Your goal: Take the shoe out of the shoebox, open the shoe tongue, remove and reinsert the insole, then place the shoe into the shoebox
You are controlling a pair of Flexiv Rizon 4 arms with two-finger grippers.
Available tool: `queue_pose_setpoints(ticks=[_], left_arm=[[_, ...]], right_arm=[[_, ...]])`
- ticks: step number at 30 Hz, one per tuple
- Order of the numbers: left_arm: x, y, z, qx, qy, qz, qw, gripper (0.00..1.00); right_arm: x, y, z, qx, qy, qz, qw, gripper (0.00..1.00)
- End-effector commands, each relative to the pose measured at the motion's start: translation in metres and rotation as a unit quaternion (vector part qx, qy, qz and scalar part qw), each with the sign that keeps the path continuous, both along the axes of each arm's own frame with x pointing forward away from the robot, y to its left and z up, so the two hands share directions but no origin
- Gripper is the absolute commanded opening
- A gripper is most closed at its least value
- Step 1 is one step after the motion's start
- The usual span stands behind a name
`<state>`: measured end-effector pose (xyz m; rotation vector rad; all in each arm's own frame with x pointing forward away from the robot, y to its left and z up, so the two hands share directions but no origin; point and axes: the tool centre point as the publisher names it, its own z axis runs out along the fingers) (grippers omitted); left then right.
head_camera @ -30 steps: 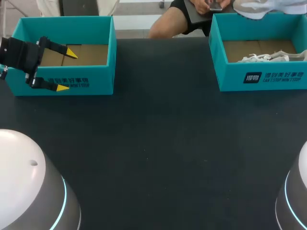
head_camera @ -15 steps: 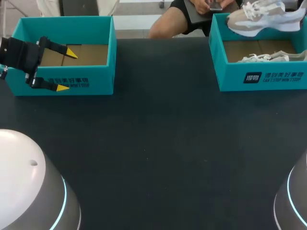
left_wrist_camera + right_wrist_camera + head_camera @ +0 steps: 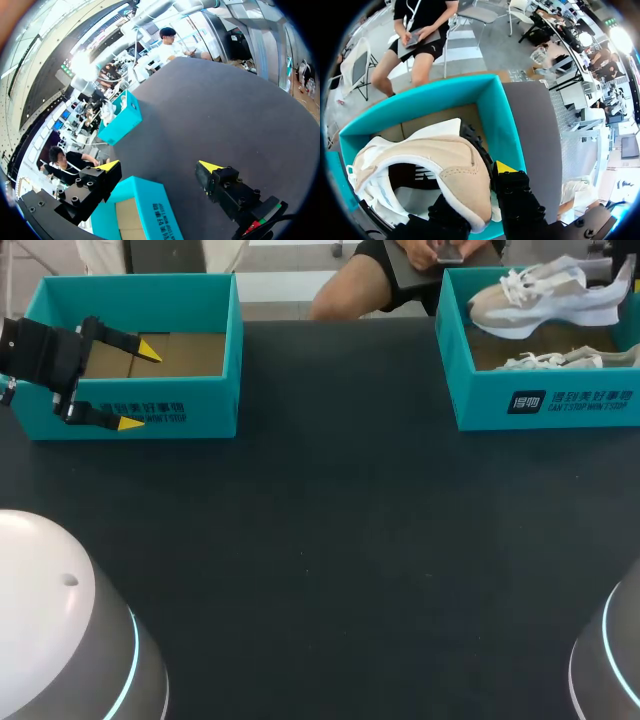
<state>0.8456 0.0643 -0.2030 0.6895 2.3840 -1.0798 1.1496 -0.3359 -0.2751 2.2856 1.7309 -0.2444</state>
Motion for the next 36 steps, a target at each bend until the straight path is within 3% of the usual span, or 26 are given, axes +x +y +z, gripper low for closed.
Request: queue_pose_setpoints(ticks=[1,36], left_arm=[[0.0,0.0,0.0,0.002,0.001,0.0,1.0,1.0],[0.0,0.0,0.0,0.002,0.001,0.0,1.0,1.0]], right_arm=[[0.007,0.002,-0.01,0.004,0.002,0.0,1.0,0.0],[0.021,0.002,-0.07,0.008,0.02,-0.012,1.0,0.0]])
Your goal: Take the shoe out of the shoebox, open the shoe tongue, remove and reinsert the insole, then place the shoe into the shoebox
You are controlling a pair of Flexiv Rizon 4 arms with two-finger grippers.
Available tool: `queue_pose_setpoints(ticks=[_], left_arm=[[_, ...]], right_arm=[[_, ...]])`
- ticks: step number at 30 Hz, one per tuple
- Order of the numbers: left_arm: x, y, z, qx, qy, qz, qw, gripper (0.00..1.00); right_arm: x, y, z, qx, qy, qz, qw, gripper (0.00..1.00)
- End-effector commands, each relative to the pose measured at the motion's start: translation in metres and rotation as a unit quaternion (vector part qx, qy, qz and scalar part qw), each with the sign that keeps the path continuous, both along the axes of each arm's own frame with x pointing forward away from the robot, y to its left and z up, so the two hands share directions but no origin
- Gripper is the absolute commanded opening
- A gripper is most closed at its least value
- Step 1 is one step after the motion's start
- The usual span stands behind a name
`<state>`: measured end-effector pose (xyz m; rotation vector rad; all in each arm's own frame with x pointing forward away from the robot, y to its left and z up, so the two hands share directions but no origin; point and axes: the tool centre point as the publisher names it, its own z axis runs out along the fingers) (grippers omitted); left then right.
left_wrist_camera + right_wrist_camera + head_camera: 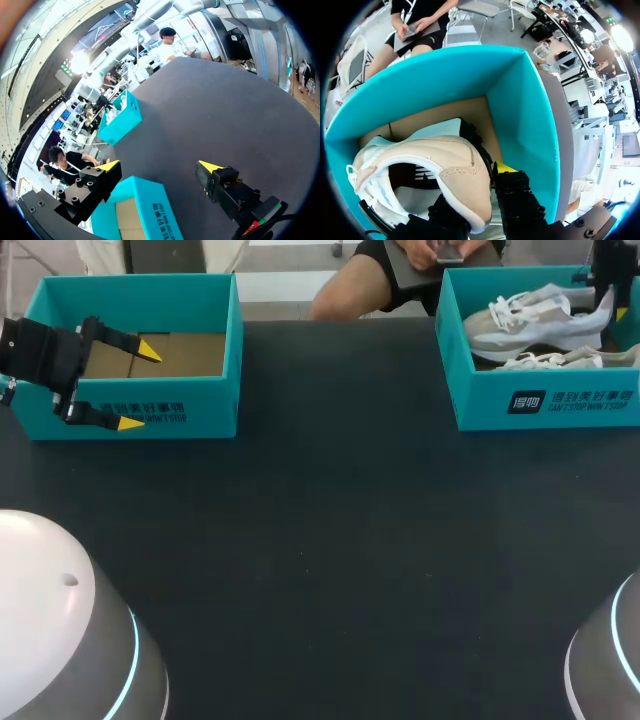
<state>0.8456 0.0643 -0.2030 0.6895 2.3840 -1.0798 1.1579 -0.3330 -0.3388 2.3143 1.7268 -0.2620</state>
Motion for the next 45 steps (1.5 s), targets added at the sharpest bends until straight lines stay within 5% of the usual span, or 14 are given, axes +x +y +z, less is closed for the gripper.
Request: queue_pose_setpoints(ticks=[1,23,25,33,39,45], left_arm=[[0.0,0.0,0.0,0.002,0.001,0.0,1.0,1.0],[0.0,0.0,0.0,0.002,0.001,0.0,1.0,1.0],[0.0,0.0,0.0,0.002,0.001,0.0,1.0,1.0],[0.0,0.0,0.0,0.002,0.001,0.0,1.0,1.0],[0.0,0.0,0.0,0.002,0.001,0.0,1.0,1.0],[0.0,0.0,0.0,0.002,0.001,0.0,1.0,1.0]], right_arm=[[0.013,-0.001,-0.009,0.002,0.01,-0.002,1.0,0.0],[0.007,-0.004,-0.031,-0.024,0.0,-0.014,1.0,0.0],[0.007,-0.004,-0.03,-0.026,-0.003,-0.018,0.999,0.22],[0.009,-0.004,-0.026,-0.025,-0.012,-0.025,0.999,0.61],[0.011,-0.004,-0.022,-0.024,-0.023,-0.032,0.999,0.83],[0.013,0.001,-0.013,-0.015,-0.027,-0.031,0.999,0.85]])
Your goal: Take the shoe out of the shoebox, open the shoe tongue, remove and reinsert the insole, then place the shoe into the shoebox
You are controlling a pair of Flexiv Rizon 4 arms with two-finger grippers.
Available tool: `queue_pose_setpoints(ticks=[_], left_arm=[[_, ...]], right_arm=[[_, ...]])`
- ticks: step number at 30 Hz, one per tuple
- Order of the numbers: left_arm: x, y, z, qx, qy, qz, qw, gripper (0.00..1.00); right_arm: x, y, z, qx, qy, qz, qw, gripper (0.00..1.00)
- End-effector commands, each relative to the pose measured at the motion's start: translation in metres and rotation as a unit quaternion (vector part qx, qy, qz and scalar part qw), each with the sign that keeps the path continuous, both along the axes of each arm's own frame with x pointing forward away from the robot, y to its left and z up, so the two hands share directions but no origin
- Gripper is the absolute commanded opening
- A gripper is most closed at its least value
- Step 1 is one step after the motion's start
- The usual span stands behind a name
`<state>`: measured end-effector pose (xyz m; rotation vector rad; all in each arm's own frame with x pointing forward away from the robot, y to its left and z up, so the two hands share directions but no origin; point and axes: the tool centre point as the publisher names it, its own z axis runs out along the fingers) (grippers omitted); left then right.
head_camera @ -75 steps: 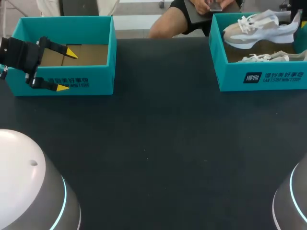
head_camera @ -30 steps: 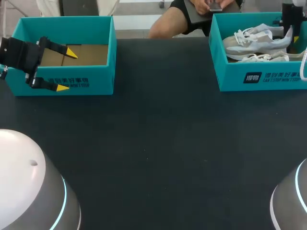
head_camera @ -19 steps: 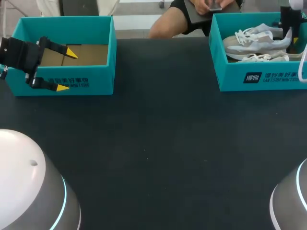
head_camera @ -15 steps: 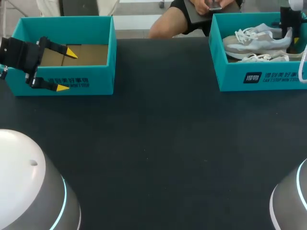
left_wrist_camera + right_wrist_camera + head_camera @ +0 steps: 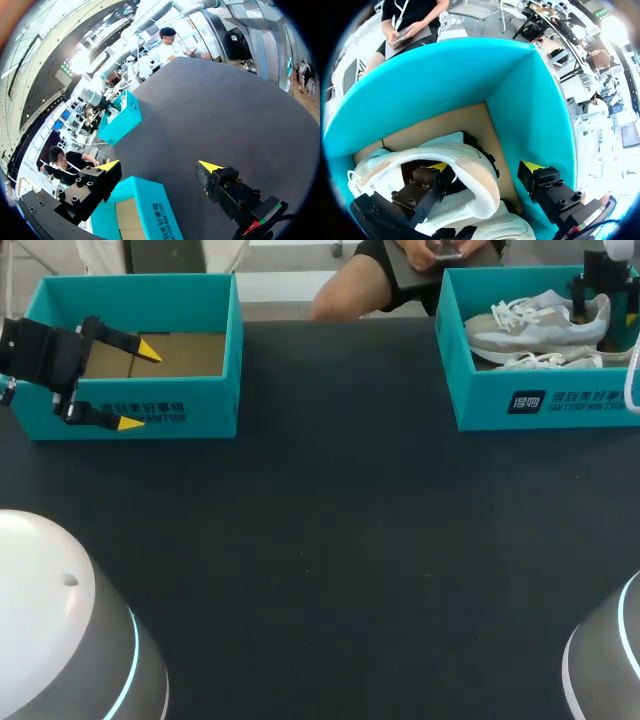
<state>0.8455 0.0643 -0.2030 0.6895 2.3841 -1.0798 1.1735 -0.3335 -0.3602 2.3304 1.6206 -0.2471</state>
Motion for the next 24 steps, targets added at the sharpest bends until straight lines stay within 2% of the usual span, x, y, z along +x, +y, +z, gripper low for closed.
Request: queue_pose_setpoints(ticks=[1,6,8,12,17,24], left_arm=[[0.0,0.0,0.0,0.002,0.001,0.0,1.0,1.0],[0.0,0.0,0.0,0.002,0.001,0.0,1.0,1.0],[0.0,0.0,0.0,0.002,0.001,0.0,1.0,1.0],[0.0,0.0,0.0,0.002,0.001,0.0,1.0,1.0],[0.0,0.0,0.0,0.002,0.001,0.0,1.0,1.0],[0.0,0.0,0.0,0.002,0.001,0.0,1.0,1.0]], right_arm=[[-0.002,0.003,0.012,0.004,-0.007,-0.003,1.0,0.85],[-0.002,0.005,0.026,0.002,-0.017,0.003,1.0,0.91],[-0.003,0.004,0.032,0.001,-0.02,0.007,1.0,0.97],[-0.007,0.005,0.048,0.001,-0.024,0.01,1.0,0.98],[-0.021,0.009,0.062,0.002,-0.03,0.013,0.999,1.0],[-0.046,0.027,0.09,0.012,-0.033,0.016,0.999,1.0]])
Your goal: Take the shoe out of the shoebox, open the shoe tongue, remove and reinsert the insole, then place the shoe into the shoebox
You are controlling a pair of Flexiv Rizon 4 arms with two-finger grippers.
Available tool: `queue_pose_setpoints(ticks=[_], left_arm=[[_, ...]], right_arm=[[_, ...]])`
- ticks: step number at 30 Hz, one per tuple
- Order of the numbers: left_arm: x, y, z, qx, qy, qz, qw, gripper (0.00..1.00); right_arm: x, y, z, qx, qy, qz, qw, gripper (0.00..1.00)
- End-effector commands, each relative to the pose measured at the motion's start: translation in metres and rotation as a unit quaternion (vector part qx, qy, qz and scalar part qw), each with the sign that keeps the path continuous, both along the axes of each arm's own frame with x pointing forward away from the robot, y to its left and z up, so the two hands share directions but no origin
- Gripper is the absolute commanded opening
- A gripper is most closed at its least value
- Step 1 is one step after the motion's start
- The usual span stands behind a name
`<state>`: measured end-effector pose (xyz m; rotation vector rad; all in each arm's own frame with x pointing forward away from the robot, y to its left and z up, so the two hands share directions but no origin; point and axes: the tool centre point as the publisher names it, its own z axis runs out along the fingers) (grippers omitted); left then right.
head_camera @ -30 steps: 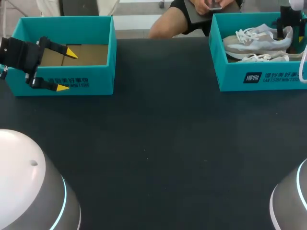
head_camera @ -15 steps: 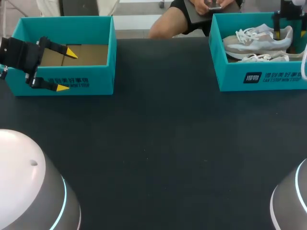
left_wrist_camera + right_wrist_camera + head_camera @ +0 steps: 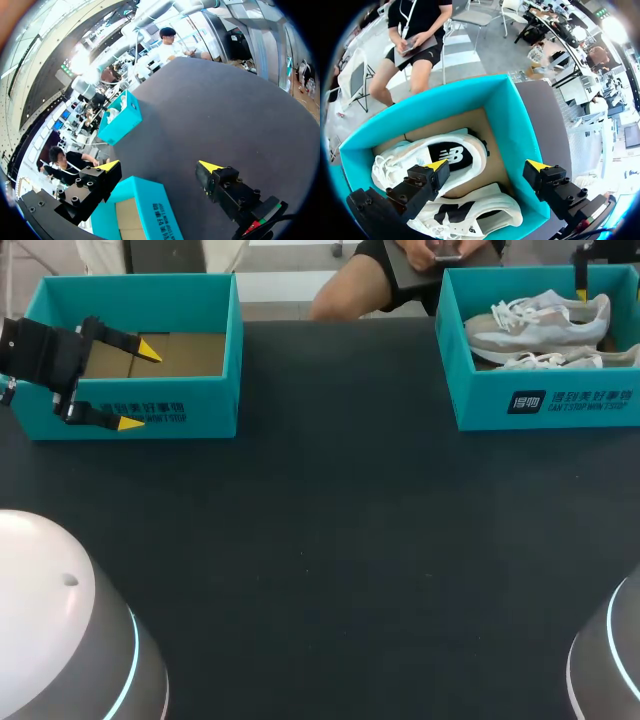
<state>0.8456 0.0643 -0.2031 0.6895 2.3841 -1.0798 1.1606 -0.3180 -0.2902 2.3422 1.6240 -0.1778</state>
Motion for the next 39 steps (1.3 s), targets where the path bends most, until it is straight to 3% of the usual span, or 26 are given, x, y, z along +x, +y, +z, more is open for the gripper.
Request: queue_pose_setpoints(ticks=[1,6,32,36,39], left_arm=[[0.0,0.0,0.0,0.002,0.001,0.0,1.0,1.0],[0.0,0.0,0.0,0.002,0.001,0.0,1.0,1.0],[0.0,0.0,0.0,0.002,0.001,0.0,1.0,1.0],[0.001,-0.011,0.02,0.022,0.094,0.108,0.989,1.0],[0.011,-0.021,0.04,0.057,0.172,0.201,0.963,1.0]], right_arm=[[-0.038,0.016,0.023,0.002,-0.012,0.016,1.0,1.0],[-0.062,0.038,0.043,0.034,0.002,0.028,0.999,1.0],[-0.062,0.038,0.043,0.034,0.002,0.028,0.999,1.0],[-0.069,0.038,0.043,0.038,0.01,0.033,0.999,1.0],[-0.077,0.04,0.042,0.049,0.027,0.033,0.998,1.0]])
